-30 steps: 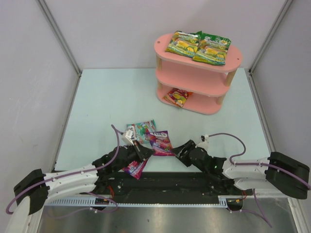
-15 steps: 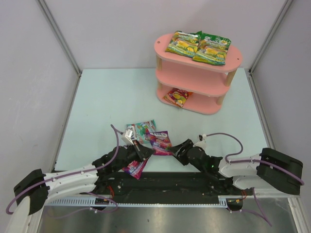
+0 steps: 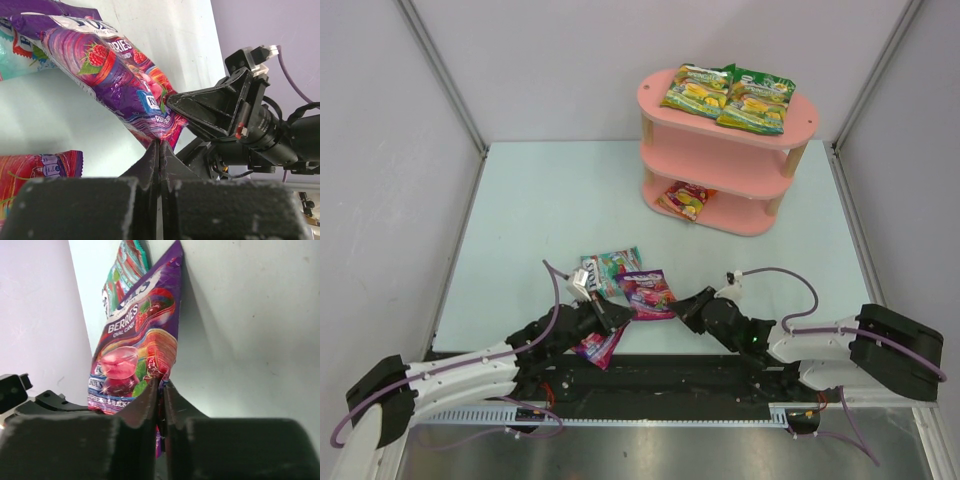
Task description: Place and organize the candy bags onto the shelf
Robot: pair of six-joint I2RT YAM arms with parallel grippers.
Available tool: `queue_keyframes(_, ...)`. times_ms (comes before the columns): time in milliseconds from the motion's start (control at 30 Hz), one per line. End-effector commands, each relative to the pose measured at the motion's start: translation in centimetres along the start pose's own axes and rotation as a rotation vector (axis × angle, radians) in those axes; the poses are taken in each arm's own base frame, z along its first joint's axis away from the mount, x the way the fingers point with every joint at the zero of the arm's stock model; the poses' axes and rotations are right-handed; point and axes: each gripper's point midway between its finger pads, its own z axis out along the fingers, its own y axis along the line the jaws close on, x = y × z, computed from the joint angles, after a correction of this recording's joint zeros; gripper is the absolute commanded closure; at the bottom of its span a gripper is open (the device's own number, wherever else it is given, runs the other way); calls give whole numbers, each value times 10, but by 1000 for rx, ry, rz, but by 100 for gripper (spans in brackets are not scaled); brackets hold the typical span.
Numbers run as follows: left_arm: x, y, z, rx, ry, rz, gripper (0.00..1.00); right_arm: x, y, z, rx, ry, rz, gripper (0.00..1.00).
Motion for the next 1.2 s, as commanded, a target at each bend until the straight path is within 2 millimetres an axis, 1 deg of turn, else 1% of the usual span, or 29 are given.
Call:
queue_keyframes(0, -1, -7, 0, 29, -1, -24, 100, -8, 20, 0, -45, -42, -76, 96)
queue_keyframes(33, -2, -7, 1, 25, -3, -17, 100, -8, 20, 1, -43, -41, -102, 100)
queue_keyframes(67, 1, -2, 1, -2, 15, 15, 100, -5, 27, 1, -55, -35, -129, 100)
queue_keyframes(100, 0, -3, 4, -20, 18, 33, 100, -4, 26, 2, -48, -34, -226, 100)
queue_keyframes(133, 3, 7, 5, -67, 40, 59, 100, -2, 27, 2, -44, -31, -280, 100)
queue_keyframes(167, 3, 9, 6, -83, 47, 93, 100, 2, 41, 2, -59, -37, -330, 100)
queue_keyframes(200, 3, 12, 7, -104, 50, 109, 100, 4, 36, 1, -37, -39, -419, 100)
queue_keyframes(267, 3, 15, 10, -132, 60, 142, 100, 8, 41, -2, -43, -67, -502, 100)
queue_keyframes(300, -1, 12, 12, -137, 49, 153, 100, 7, 42, -3, -31, -76, -535, 100)
queue_keyframes(333, 0, 17, 13, -162, 61, 169, 100, 3, 41, -4, -18, -104, -560, 100)
queue_keyframes(367, -1, 18, 14, -173, 63, 196, 100, 5, 42, -5, -23, -103, -567, 100)
queue_keyframes(400, -5, 13, 16, -176, 53, 209, 100, 4, 45, -5, -32, -110, -570, 100)
queue_keyframes(467, -5, 16, 18, -205, 67, 252, 100, 3, 51, -6, -46, -135, -600, 100)
queue_keyframes(500, -10, 7, 21, -199, 58, 264, 100, 5, 49, -7, -30, -138, -625, 100)
queue_keyframes(533, -11, 8, 21, -220, 61, 283, 100, 1, 58, -8, -30, -175, -626, 100)
queue_keyframes(567, -13, 8, 23, -231, 63, 311, 100, -1, 58, -8, -24, -186, -650, 100)
queue_keyframes(600, -18, -4, 26, -219, 51, 323, 100, -2, 61, -9, -29, -196, -652, 100)
queue_keyframes(667, -25, -6, 27, -244, 42, 368, 100, -9, 65, -11, -29, -232, -668, 100)
queue_keyframes(700, -32, -17, 29, -231, 26, 380, 100, -11, 68, -12, -35, -247, -678, 100)
queue_keyframes(767, -39, -19, 31, -250, 17, 420, 100, -22, 73, -16, -33, -297, -716, 100)
queue_keyframes(800, -43, -23, 34, -255, 10, 433, 100, -26, 77, -17, -38, -315, -723, 100)
queue_keyframes(867, -47, -23, 37, -274, 6, 469, 100, -36, 81, -20, -34, -364, -744, 100)
queue_keyframes(967, -52, -29, 47, -283, -1, 510, 100, -49, 91, -24, -30, -440, -803, 100)
queue_keyframes(1000, -57, -37, 51, -273, -13, 517, 100, -53, 97, -26, -36, -463, -835, 100)
queue_keyframes(1033, -58, -37, 55, -282, -9, 537, 100, -59, 100, -26, -32, -487, -843, 100)
queue_keyframes(1067, -60, -39, 57, -285, -16, 546, 100, -61, 108, -26, -52, -504, -836, 100)
queue_keyframes(1100, -66, -48, 61, -274, -31, 551, 100, -65, 109, -27, -45, -520, -880, 100)
queue_keyframes(1167, -69, -52, 66, -280, -35, 578, 100, -72, 116, -26, -53, -553, -886, 100)
